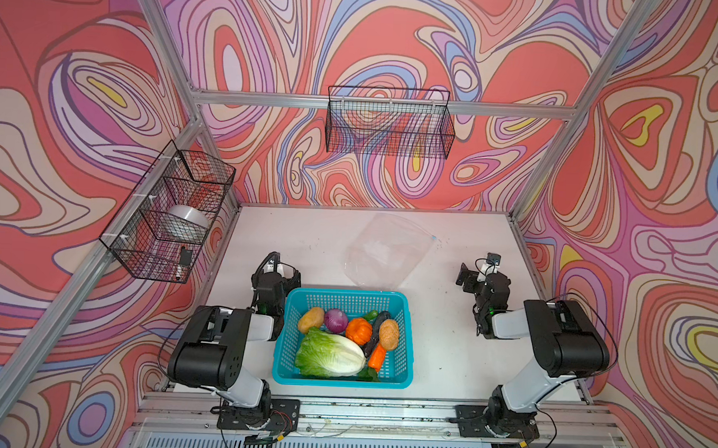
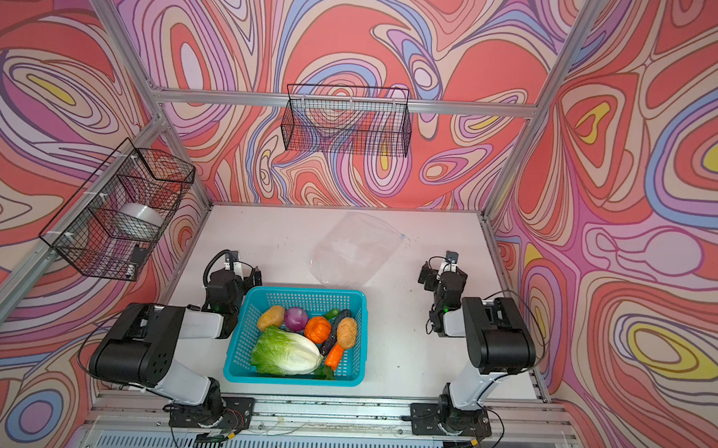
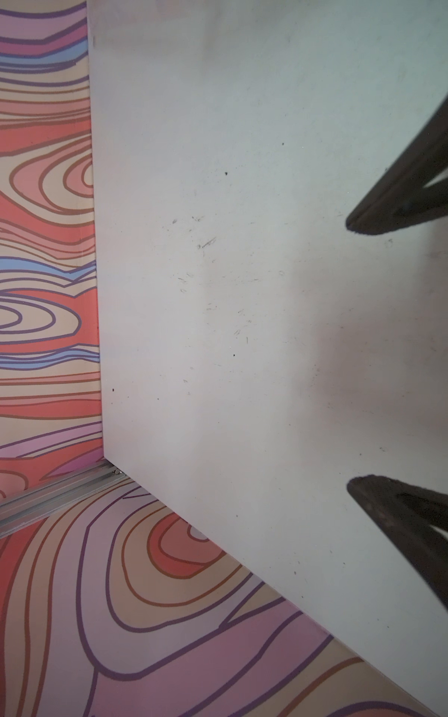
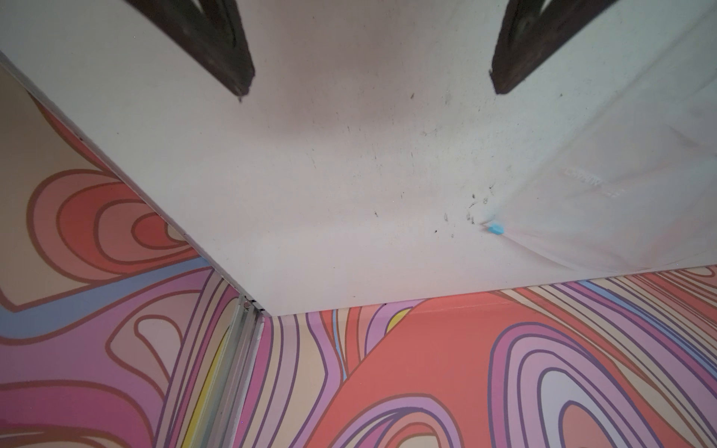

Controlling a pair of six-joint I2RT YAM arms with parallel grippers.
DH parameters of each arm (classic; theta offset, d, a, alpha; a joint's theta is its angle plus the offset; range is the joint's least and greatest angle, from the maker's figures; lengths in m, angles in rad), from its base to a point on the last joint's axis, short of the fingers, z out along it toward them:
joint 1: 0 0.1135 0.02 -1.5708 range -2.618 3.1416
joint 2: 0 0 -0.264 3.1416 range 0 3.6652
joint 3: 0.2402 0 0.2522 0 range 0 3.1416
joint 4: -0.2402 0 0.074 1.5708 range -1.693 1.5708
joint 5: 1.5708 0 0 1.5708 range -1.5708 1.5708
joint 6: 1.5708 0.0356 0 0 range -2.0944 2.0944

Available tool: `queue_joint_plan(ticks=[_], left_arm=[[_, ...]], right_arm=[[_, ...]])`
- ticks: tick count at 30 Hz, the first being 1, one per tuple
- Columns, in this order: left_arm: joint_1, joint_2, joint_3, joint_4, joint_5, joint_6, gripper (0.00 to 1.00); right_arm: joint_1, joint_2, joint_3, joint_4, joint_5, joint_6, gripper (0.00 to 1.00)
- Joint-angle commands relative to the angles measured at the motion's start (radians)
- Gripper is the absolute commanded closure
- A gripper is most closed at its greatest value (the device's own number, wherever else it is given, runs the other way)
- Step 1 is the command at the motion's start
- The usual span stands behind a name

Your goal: Place the food in the zip-top bag and seal the zipper

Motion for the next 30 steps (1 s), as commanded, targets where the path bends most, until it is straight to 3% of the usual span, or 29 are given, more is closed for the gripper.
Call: queue_joint_plan(ticks=[1,10,16,21,26,30], left_arm=[[0.001,0.003,0.007,0.0,0.027,0.005,0.0],[0.004,-0.003,0.003,0.01,0.019,0.004,0.0],[0.005,-0.171,0.05,-0.222,-0.058,-0.029,0.0],[0.006,-0.293,0.193,-0.501,-0.106,-0.065,0.0],[0.005,-0.328,0.358,-0.791,-0.09,-0.254,0.0],[0.005,-0.344,0.469,-0.966,0.035,-0.426,0.0]], right_arm=[[0.006,0.013,0.014,-0.004,0.004,-0.005,0.02],[0.006,0.001,0.018,-0.021,-0.002,-0.006,0.02],[0.006,-0.115,0.168,-0.382,-0.007,-0.009,0.04],[0.006,-0.123,0.393,-0.758,-0.088,0.135,0.08],[0.014,-0.022,0.64,-1.109,-0.334,0.351,0.25],[0.047,0.013,0.705,-1.251,-0.414,0.472,0.26]])
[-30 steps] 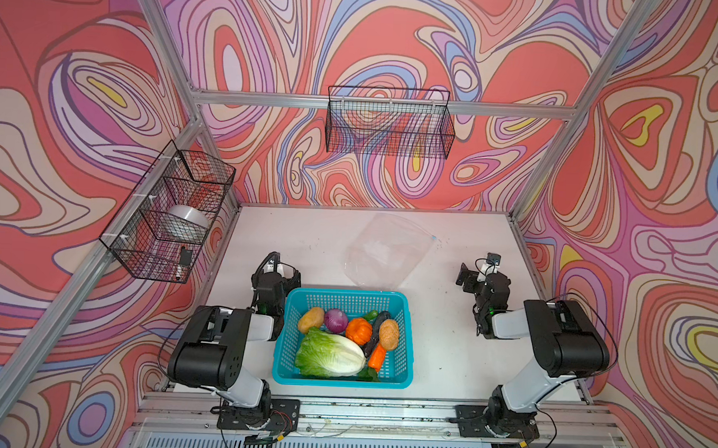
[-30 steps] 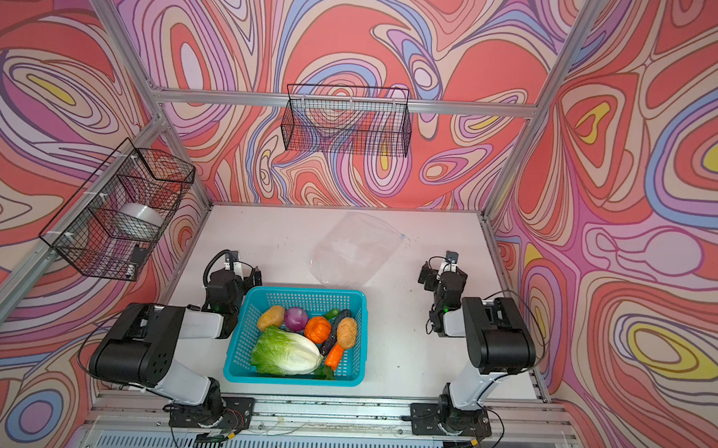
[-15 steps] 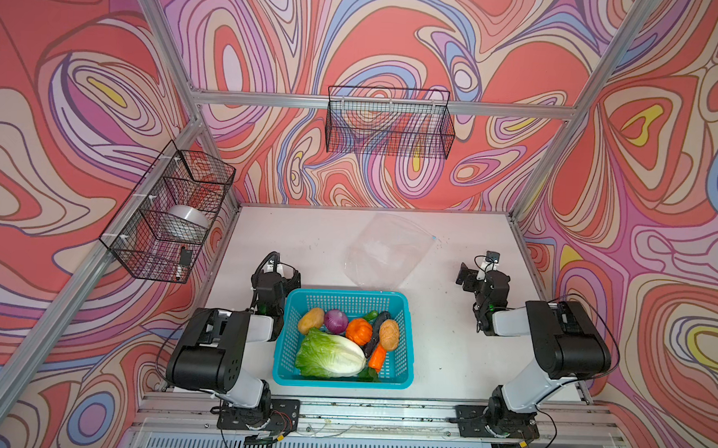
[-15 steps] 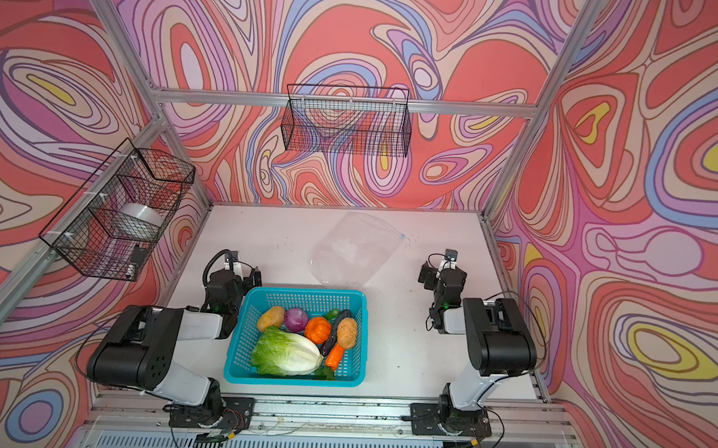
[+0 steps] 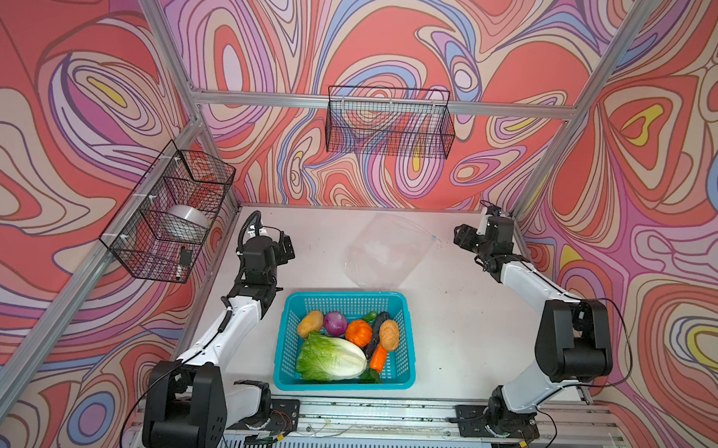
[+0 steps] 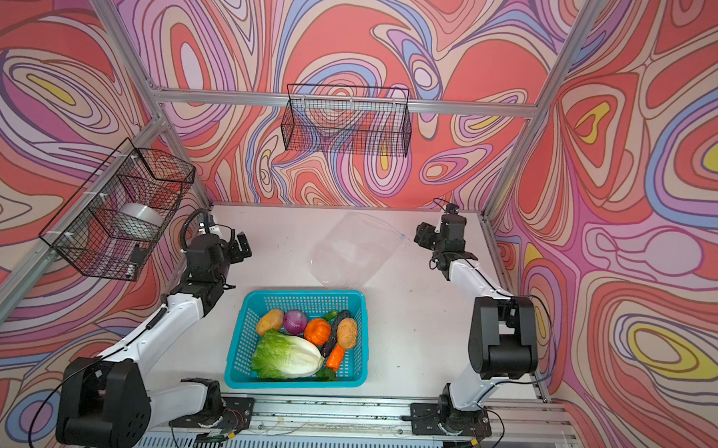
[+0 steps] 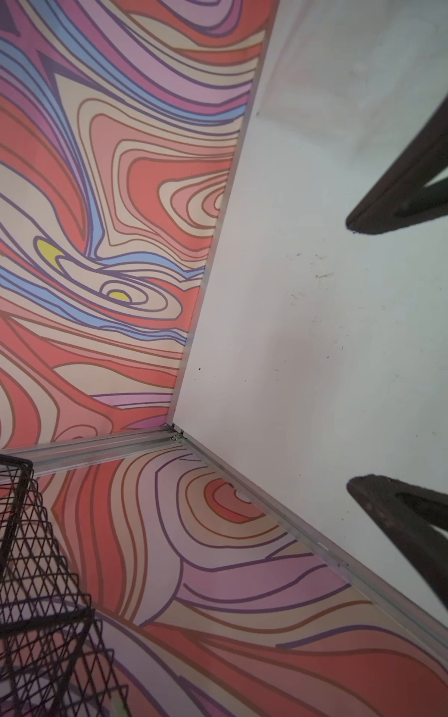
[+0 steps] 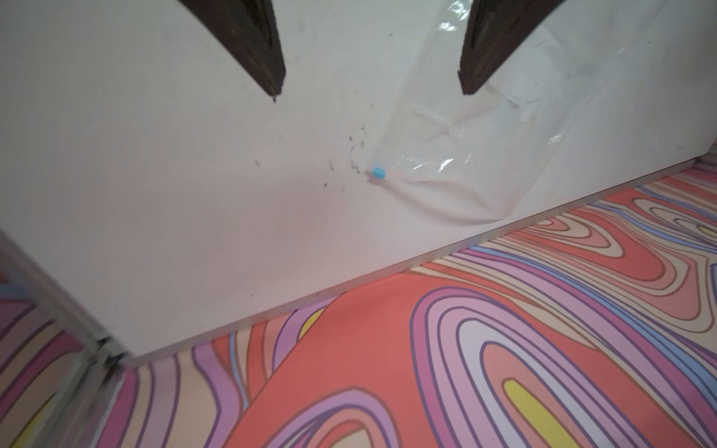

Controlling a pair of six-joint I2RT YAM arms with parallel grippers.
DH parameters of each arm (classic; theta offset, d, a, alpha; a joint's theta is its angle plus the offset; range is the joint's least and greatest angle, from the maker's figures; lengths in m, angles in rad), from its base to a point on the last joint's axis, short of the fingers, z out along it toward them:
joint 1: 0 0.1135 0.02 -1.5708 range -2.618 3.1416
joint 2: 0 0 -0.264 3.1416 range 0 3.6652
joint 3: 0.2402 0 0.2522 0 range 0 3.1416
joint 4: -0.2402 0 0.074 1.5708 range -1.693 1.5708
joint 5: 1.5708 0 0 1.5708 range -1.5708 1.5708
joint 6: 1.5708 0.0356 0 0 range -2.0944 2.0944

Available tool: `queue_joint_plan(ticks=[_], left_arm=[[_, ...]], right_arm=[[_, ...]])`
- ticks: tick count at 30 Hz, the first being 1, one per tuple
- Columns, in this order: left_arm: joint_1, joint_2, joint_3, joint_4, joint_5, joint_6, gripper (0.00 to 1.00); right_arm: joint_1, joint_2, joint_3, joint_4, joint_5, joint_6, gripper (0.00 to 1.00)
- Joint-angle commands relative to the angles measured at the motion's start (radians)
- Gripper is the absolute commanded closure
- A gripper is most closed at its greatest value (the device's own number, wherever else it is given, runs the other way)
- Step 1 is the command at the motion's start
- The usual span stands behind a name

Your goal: Place the food in the zip-top bag and seal the zipper

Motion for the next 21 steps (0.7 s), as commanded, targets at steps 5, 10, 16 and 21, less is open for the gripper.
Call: queue_joint_plan(ticks=[5,10,16,21], left_arm=[[-0.039,-0.017,0.132,-0.34,0.224,-0.379,0.01],[-0.189,-0.037,0.162,-0.386,0.13,-0.478,0.01],[-0.308,-0.019,0.16,-0.348,0.216,-0.602,0.1],[-0.417,-0.009,0.189,-0.35,0.168,-0.605,0.1]], right_arm=[[0.056,0.048,-0.012,-0.314,-0.258,0.285,0.27],[0.126,0.037,-0.086,-0.227,-0.284,0.383,0.26],[0.17,0.084,-0.118,-0.098,-0.323,0.495,0.26],[0.188,0.159,-0.141,0.05,-0.322,0.586,0.26]])
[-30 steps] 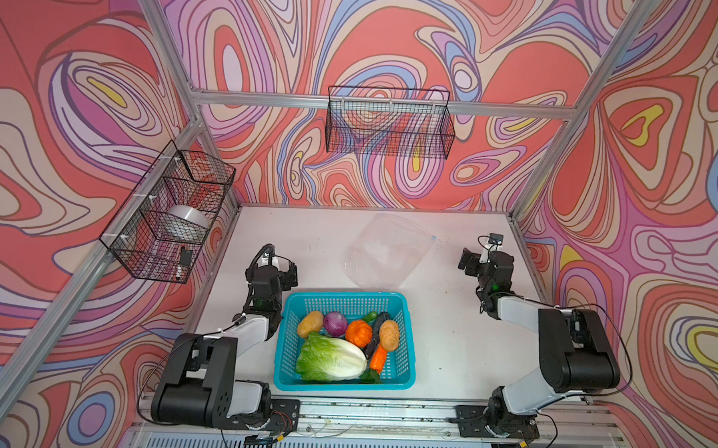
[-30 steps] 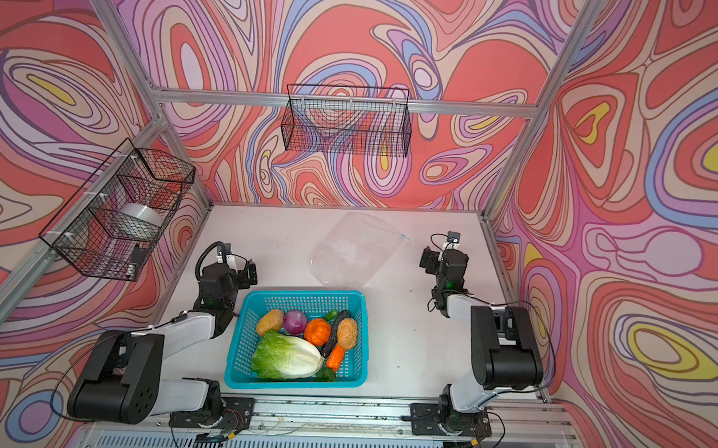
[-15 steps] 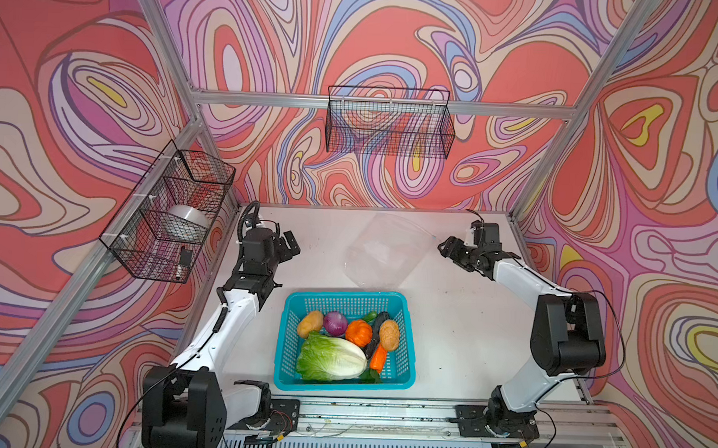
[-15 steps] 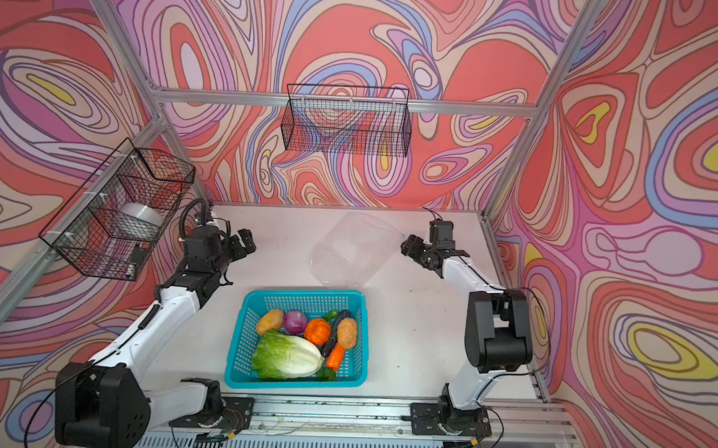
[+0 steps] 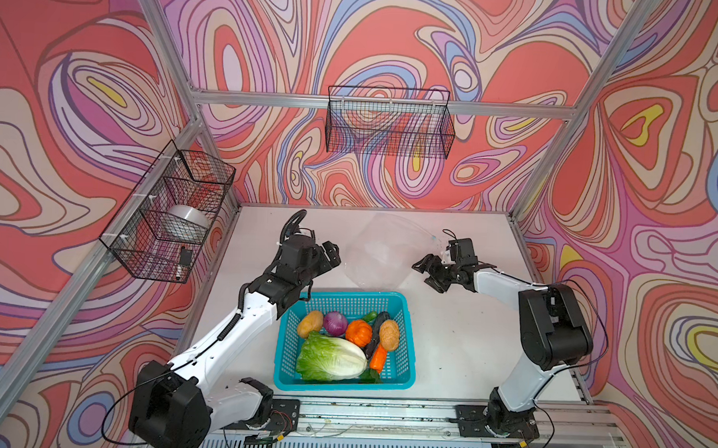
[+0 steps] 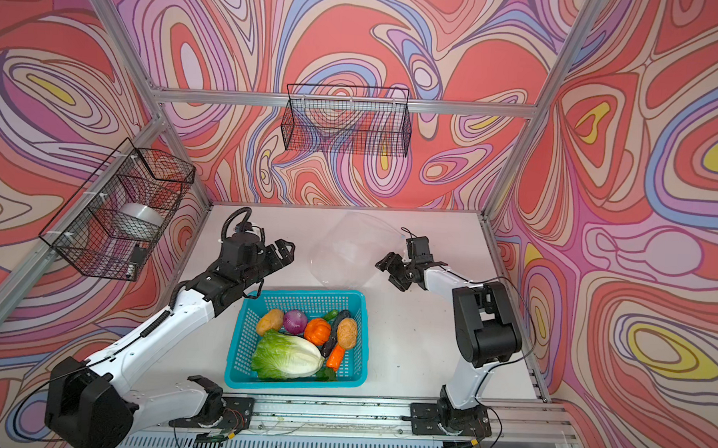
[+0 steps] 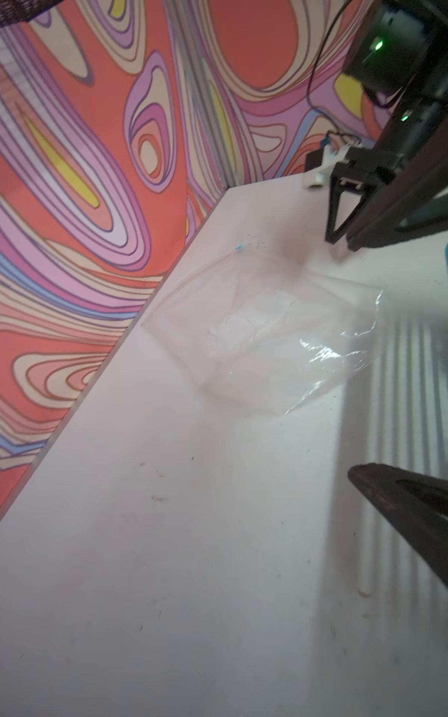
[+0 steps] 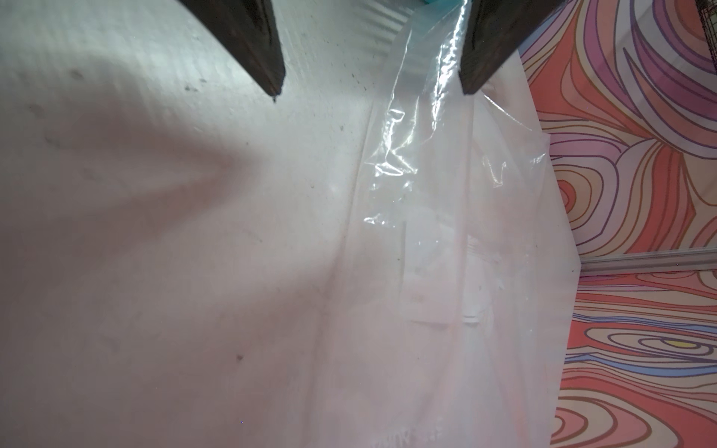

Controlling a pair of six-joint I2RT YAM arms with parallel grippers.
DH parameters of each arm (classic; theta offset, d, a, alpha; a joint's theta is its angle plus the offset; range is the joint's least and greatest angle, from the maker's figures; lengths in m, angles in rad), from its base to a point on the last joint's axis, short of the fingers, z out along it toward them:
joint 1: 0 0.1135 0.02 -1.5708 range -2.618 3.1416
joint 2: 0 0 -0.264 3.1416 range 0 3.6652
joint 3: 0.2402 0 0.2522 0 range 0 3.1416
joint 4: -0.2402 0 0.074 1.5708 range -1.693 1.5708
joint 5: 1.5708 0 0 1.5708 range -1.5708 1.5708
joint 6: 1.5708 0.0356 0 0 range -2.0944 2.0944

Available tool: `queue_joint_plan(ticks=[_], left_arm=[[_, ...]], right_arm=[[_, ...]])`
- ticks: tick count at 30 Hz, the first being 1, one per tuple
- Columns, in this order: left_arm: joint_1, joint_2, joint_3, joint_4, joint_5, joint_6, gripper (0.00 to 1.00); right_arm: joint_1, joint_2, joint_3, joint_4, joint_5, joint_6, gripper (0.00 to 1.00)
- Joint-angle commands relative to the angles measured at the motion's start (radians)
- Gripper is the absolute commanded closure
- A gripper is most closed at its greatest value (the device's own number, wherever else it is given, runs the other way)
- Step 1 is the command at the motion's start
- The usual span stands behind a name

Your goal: Place the food in the zip-top bag and seal the zipper

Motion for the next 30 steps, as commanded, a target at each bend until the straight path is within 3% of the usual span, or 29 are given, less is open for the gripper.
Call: queue_joint_plan(ticks=[1,6,10,18,23,30], left_arm=[[-0.034,0.013,0.039,-0.008,-0.011,-0.057,0.11],[-0.072,0.042,0.072,-0.019,-0.008,-0.057,0.11],[-0.088,0.037,0.071,-0.016,-0.029,-0.066,0.11],[-0.095,0.001,0.056,-0.033,-0.053,-0.072,0.11],[-0.095,-0.024,0.053,-0.052,-0.065,-0.063,0.11],[-0.095,-0.062,0.029,-0.069,-0.084,-0.065,0.11]], right_arm=[[0.009,0.068,-0.022,0.144,-0.009,0.1,0.28],[0.014,0.119,-0.01,0.215,0.02,0.119,0.3],[0.015,0.156,0.007,0.24,0.018,0.115,0.38],[0.015,0.228,0.035,0.296,0.012,0.122,0.69],[0.016,0.265,0.085,0.3,-0.012,0.106,1.0],[-0.006,0.205,0.126,0.172,-0.001,-0.01,1.0]])
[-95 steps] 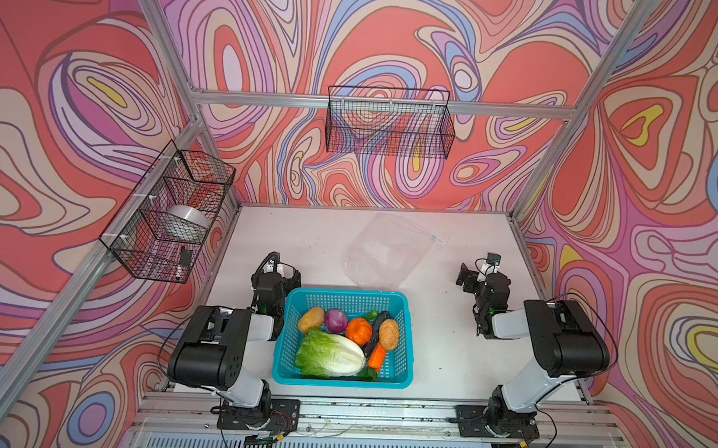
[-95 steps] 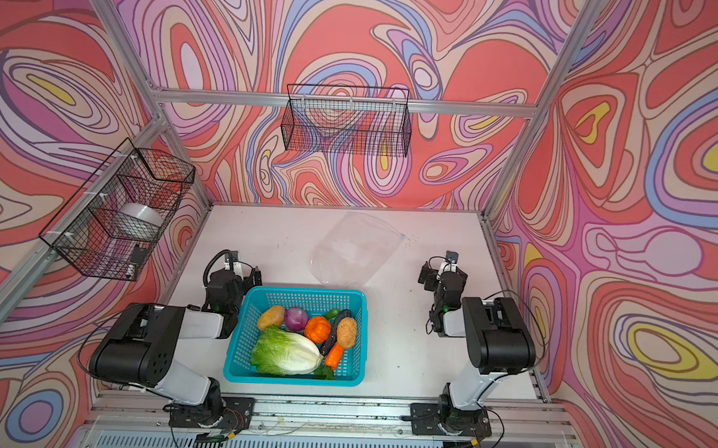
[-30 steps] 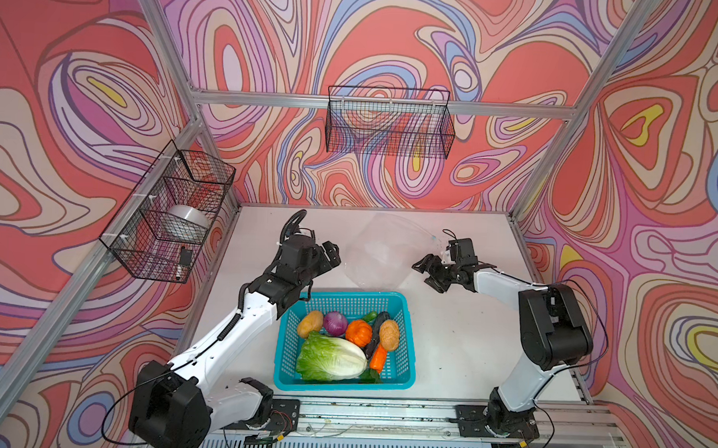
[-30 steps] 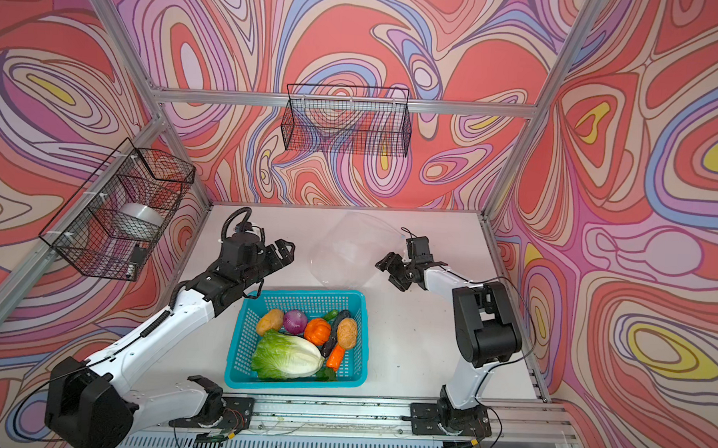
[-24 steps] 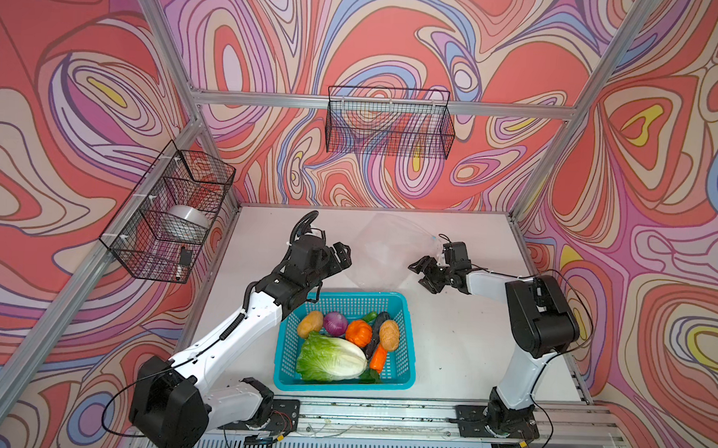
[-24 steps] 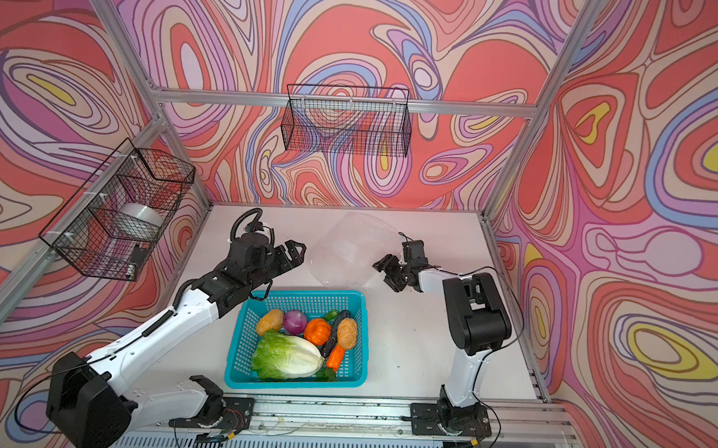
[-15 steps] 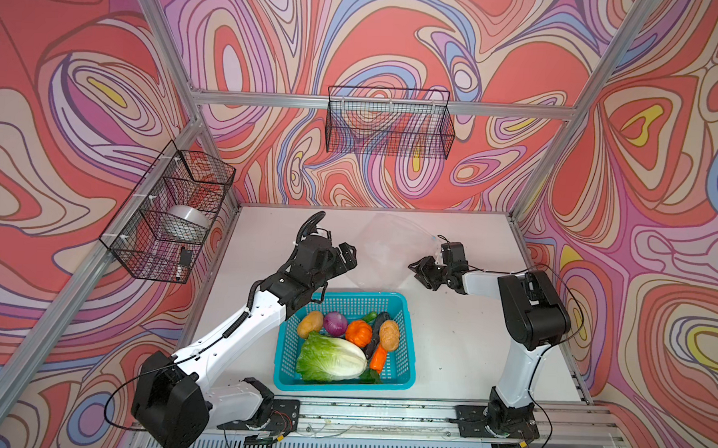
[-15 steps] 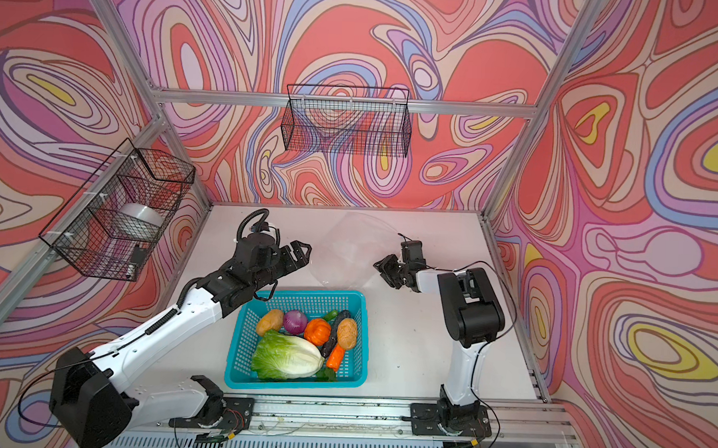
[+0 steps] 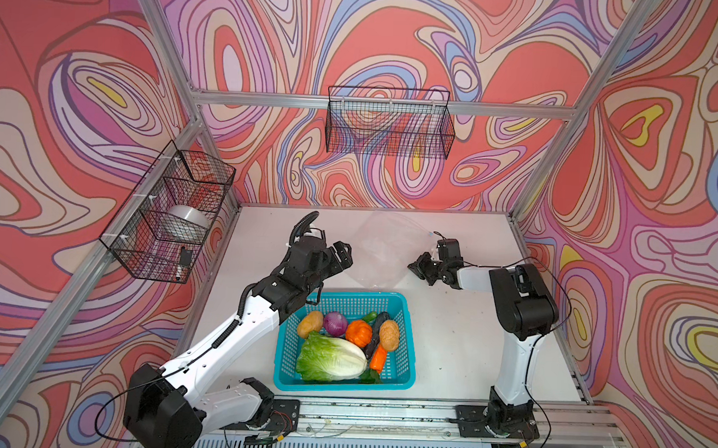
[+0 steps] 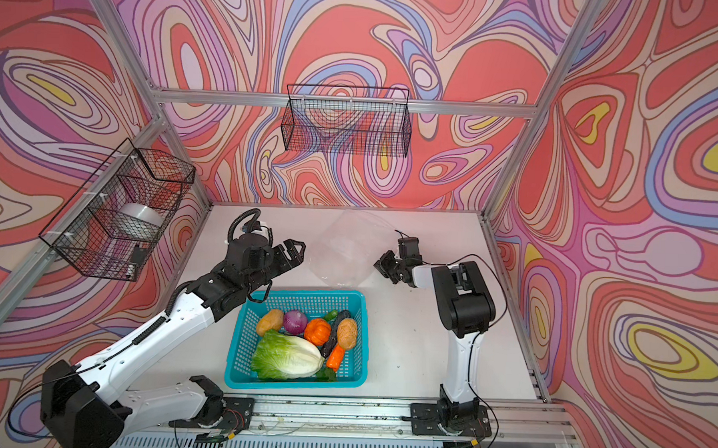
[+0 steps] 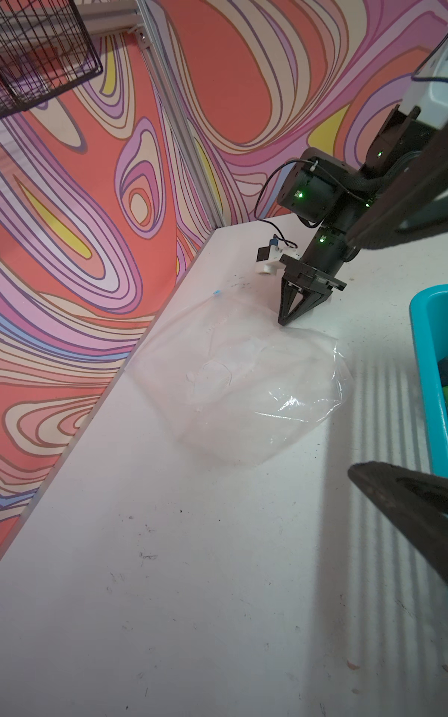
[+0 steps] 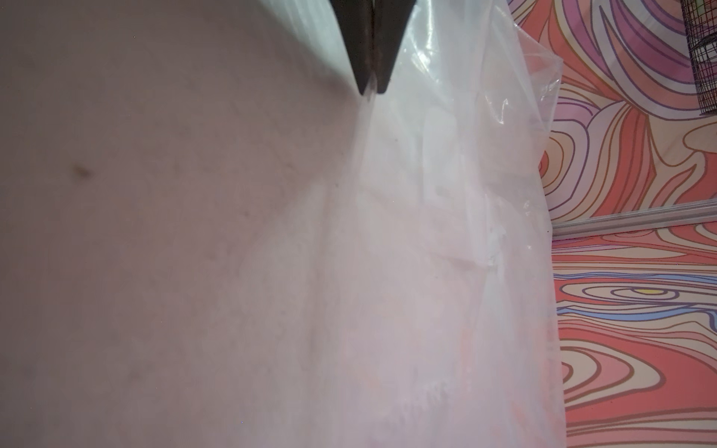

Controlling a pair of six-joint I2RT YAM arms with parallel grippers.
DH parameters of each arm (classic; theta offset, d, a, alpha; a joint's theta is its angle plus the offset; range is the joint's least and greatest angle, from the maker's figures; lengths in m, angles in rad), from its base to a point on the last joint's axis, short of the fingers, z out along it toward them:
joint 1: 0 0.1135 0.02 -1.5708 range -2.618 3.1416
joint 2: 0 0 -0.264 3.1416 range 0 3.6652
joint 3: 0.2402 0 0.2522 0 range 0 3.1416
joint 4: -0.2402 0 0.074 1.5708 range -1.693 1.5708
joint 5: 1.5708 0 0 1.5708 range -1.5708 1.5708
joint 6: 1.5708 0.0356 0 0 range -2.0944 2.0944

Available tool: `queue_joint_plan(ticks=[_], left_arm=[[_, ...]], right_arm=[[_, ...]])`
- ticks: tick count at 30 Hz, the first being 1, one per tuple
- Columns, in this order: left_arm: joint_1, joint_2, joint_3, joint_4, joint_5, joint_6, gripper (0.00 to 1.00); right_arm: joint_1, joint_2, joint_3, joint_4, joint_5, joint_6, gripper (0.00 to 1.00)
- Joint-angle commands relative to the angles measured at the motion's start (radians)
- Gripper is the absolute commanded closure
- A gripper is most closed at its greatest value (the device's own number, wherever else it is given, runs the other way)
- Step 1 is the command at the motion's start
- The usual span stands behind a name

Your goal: Place the food in the zip-top bag and seal the zipper

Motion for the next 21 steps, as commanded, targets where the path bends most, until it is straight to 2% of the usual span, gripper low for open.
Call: queue_joint_plan(ticks=[1,5,8,12,17,21], left_arm=[[-0.005,-0.032,-0.022,-0.039,-0.031,-0.015,0.11],[-0.005,-0.036,-0.028,-0.047,-0.03,-0.018,0.11],[-0.005,-0.016,-0.018,-0.053,-0.019,-0.021,0.11],[-0.005,0.029,0.006,-0.036,0.017,-0.025,0.12],[-0.005,0.099,0.064,-0.011,0.072,-0.023,0.12],[-0.01,0.147,0.099,0.008,0.117,-0.019,0.12]], right_arm=[[-0.026,-0.062,0.032,-0.124,0.012,-0.106,1.0],[-0.12,-0.142,0.046,-0.321,0.014,-0.235,1.0],[-0.176,-0.191,0.094,-0.541,0.05,-0.415,1.0],[-0.184,-0.219,0.181,-0.844,0.166,-0.657,1.0],[-0.184,-0.311,0.18,-1.042,0.384,-0.693,1.0],[-0.185,-0.411,0.082,-1.083,0.433,-0.666,1.0]])
